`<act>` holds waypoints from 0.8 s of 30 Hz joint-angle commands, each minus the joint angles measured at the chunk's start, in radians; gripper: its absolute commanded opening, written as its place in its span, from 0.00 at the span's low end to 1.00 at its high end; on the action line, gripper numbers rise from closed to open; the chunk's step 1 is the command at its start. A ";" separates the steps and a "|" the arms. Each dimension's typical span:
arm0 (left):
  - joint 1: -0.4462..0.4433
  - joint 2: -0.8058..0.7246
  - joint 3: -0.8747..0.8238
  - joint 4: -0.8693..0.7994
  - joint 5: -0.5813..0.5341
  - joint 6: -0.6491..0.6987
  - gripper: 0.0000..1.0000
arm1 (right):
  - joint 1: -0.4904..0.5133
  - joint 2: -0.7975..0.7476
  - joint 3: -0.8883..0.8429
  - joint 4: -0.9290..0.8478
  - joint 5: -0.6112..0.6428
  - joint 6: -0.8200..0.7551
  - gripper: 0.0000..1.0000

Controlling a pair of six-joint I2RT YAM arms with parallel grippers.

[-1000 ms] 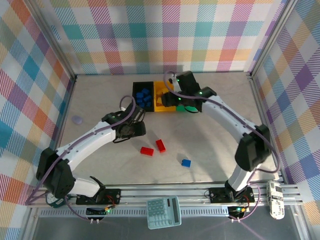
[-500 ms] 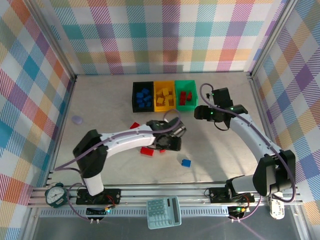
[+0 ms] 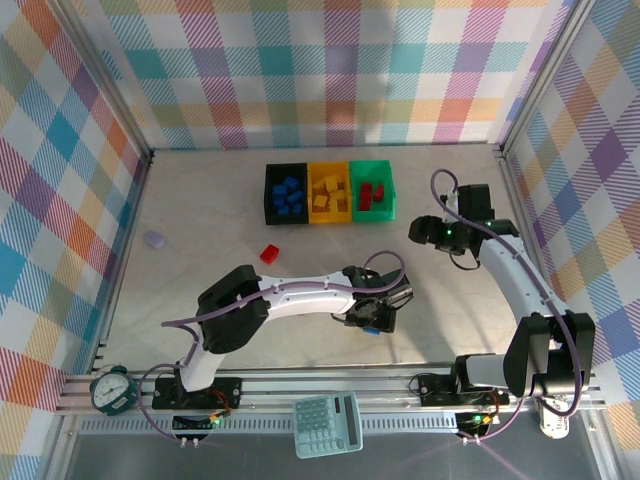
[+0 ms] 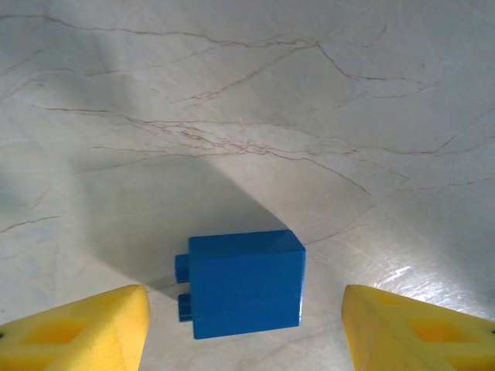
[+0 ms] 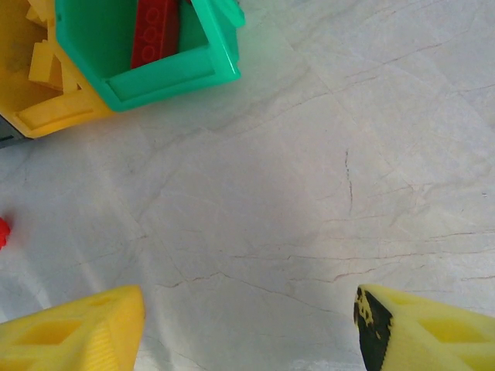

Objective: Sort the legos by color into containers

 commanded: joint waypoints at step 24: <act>-0.001 0.084 0.091 -0.092 0.028 0.035 0.44 | -0.012 -0.028 -0.022 0.024 -0.041 -0.018 0.72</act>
